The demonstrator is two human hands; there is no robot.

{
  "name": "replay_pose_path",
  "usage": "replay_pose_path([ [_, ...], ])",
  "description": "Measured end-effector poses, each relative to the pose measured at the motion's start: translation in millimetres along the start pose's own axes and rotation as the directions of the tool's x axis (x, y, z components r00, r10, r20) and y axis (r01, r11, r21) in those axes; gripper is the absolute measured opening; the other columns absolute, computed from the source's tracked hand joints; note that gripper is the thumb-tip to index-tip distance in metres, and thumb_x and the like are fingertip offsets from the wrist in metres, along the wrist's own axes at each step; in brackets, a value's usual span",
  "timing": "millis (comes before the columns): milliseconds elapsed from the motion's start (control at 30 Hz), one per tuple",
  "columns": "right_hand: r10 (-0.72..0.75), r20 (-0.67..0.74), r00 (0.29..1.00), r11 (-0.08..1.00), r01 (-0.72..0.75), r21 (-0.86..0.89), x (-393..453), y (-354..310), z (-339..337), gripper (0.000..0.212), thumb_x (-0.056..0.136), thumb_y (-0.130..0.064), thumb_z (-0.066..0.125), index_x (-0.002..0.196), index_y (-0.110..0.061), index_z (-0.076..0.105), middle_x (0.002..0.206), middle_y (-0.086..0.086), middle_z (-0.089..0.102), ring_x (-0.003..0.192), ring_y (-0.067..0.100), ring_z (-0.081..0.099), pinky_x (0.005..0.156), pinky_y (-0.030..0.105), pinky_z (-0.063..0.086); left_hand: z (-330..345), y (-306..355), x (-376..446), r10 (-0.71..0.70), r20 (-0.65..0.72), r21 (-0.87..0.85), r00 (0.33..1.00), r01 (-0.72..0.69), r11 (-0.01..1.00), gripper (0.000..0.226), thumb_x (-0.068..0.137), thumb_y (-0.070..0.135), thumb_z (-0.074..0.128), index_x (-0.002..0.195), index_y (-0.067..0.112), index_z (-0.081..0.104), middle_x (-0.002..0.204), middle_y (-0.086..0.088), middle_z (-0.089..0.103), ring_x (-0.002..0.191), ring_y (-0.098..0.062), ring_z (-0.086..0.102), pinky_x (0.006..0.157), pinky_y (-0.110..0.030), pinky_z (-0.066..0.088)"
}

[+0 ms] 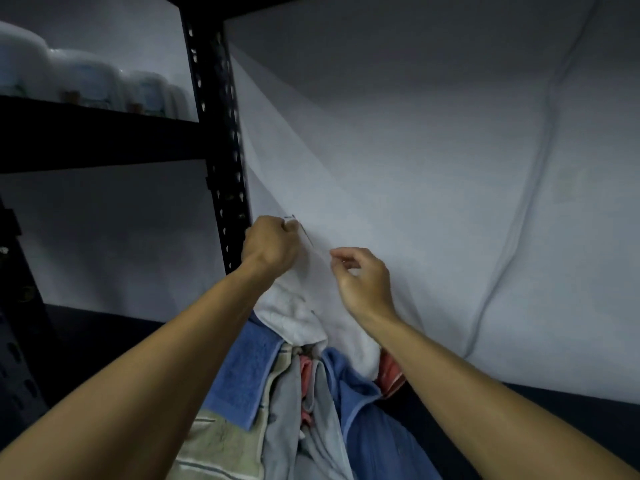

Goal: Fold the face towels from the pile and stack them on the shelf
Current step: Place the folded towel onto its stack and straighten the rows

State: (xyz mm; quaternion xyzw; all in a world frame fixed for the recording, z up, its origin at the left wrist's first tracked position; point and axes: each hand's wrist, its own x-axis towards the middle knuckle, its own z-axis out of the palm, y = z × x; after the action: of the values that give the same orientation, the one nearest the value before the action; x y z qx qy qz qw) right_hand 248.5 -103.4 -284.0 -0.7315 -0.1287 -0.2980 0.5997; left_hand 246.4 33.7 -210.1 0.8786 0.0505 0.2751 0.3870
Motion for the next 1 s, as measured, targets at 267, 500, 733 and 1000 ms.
replay_pose_path([
  [267, 0.060, 0.054, 0.997, 0.995, -0.056, -0.077, 52.3, -56.1, -63.8, 0.023, 0.099, -0.027, 0.050, 0.115, -0.021, 0.065, 0.117, -0.005, 0.062, 0.101, 0.012, 0.059, 0.090, 0.026, 0.047, -46.0, 68.3, -6.9, 0.275, -0.171, -0.132, 0.946, -0.299, 0.945, 0.038, 0.105, 0.032, 0.043, 0.081, 0.007, 0.059, 0.067, -0.001, 0.056, 0.060, -0.013, 0.050, 0.048, -0.021, 0.039],
  [500, 0.096, 0.193, 0.977, 0.981, -0.126, 0.146, 54.3, -101.6, -124.4, 0.057, 0.094, -0.051, 0.051, 0.142, -0.021, 0.045, 0.138, -0.007, 0.053, 0.124, 0.011, 0.052, 0.108, 0.038, 0.040, -71.4, 124.1, -42.0, 0.370, -0.097, -0.415, 0.924, -0.376, 0.829, 0.027, 0.104, 0.029, 0.047, 0.091, 0.016, 0.067, 0.081, 0.003, 0.073, 0.078, -0.012, 0.069, 0.069, -0.032, 0.056],
  [733, 0.147, 0.205, 0.968, 0.921, -0.209, 0.328, -13.3, -119.9, -209.0, 0.021, 0.093, -0.013, 0.060, 0.113, -0.011, 0.066, 0.107, 0.008, 0.072, 0.096, 0.025, 0.069, 0.079, 0.033, 0.055, -57.8, 129.5, -92.2, 0.398, 0.128, -0.688, 0.908, -0.208, 0.695, 0.030, 0.105, 0.019, 0.046, 0.098, -0.001, 0.067, 0.089, -0.012, 0.072, 0.081, -0.022, 0.067, 0.073, -0.035, 0.058],
  [1000, 0.067, 0.009, 0.998, 0.982, -0.067, 0.178, -107.1, -139.9, -272.8, 0.006, 0.087, -0.006, 0.065, 0.090, -0.009, 0.070, 0.084, 0.002, 0.075, 0.074, 0.016, 0.071, 0.057, 0.024, 0.054, -15.0, 105.6, -165.3, 0.371, 0.317, -0.825, 0.873, 0.061, 0.562, 0.031, 0.086, 0.034, 0.055, 0.090, 0.008, 0.070, 0.081, -0.009, 0.070, 0.067, -0.017, 0.062, 0.055, -0.021, 0.050],
])
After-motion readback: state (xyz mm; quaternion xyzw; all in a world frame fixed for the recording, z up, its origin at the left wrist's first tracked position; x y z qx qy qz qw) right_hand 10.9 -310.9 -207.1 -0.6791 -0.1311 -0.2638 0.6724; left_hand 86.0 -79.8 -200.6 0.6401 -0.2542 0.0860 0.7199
